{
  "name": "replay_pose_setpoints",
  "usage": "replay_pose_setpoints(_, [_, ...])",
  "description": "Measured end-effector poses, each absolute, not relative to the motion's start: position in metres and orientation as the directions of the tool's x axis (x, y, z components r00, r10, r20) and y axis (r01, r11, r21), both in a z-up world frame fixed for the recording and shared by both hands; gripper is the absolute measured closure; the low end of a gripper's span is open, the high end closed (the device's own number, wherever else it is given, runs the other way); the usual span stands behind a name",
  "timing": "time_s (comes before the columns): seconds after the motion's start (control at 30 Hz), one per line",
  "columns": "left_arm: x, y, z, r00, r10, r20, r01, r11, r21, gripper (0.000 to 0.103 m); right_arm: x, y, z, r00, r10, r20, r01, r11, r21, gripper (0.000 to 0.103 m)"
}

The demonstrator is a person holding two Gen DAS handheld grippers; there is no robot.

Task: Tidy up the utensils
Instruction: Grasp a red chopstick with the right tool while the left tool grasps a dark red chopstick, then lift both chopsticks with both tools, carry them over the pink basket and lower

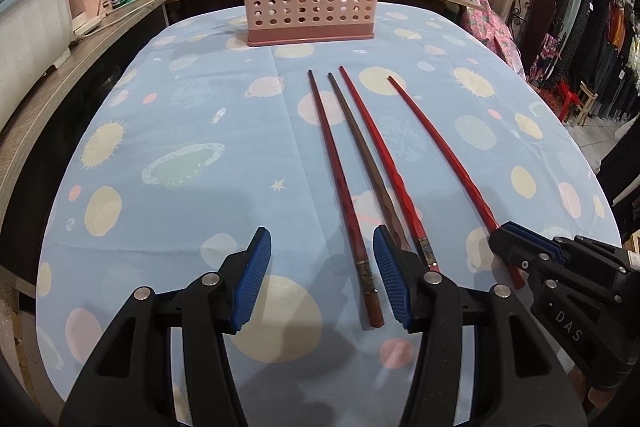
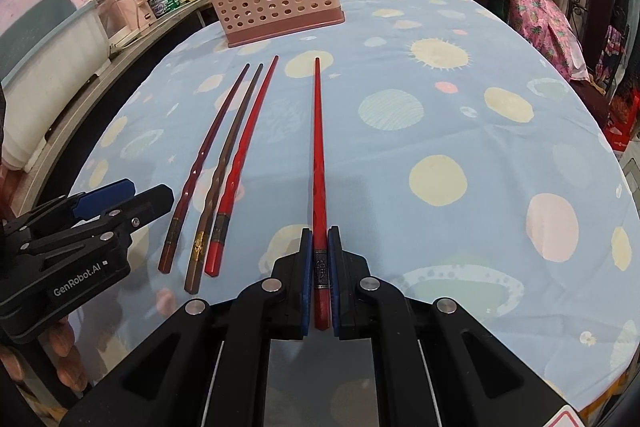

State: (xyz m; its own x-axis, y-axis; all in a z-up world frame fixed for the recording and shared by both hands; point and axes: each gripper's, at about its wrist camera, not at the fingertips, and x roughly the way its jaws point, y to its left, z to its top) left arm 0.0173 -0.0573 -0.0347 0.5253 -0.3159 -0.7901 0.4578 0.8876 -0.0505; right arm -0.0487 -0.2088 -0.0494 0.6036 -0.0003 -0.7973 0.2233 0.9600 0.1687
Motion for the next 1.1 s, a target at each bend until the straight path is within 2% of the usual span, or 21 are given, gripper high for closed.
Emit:
replay_pose_setpoints(0.23, [0.017, -0.061, -0.044, 0.5, -0.293, -0.815, 0.459, 0.888, -0.038, 0.054, -0.05, -0.208, -0.049, 0.601, -0.002, -0.8, 0.217, 0.963, 0.161, 0.096])
replay_pose_setpoints(0.3, [0.018, -0.06, -0.047, 0.489, -0.291, -0.822, 0.456, 0.889, -0.043, 0.063, -0.05, -0.207, -0.049, 0.599, -0.003, -0.801, 0.215, 0.964, 0.158, 0.096])
replay_pose_setpoints(0.43, [0.016, -0.058, -0.047, 0.482, -0.289, -0.827, 0.458, 0.888, -0.043, 0.073, -0.05, -0.208, -0.049, 0.596, -0.002, -0.803, 0.213, 0.965, 0.155, 0.096])
replay_pose_setpoints(0.57, [0.015, -0.057, -0.046, 0.467, -0.297, -0.833, 0.47, 0.881, -0.051, 0.096, -0.05, -0.207, -0.049, 0.594, -0.004, -0.804, 0.213, 0.965, 0.153, 0.096])
replay_pose_setpoints(0.83, [0.015, -0.051, -0.037, 0.466, -0.3, -0.832, 0.468, 0.882, -0.056, 0.096, -0.051, -0.211, -0.035, 0.611, -0.014, -0.791, 0.212, 0.966, 0.147, 0.096])
replay_pose_setpoints(1.1, [0.032, -0.039, 0.011, 0.511, -0.34, -0.789, 0.442, 0.892, -0.098, 0.096, -0.038, -0.227, 0.027, 0.705, -0.037, -0.708, 0.205, 0.967, 0.153, 0.096])
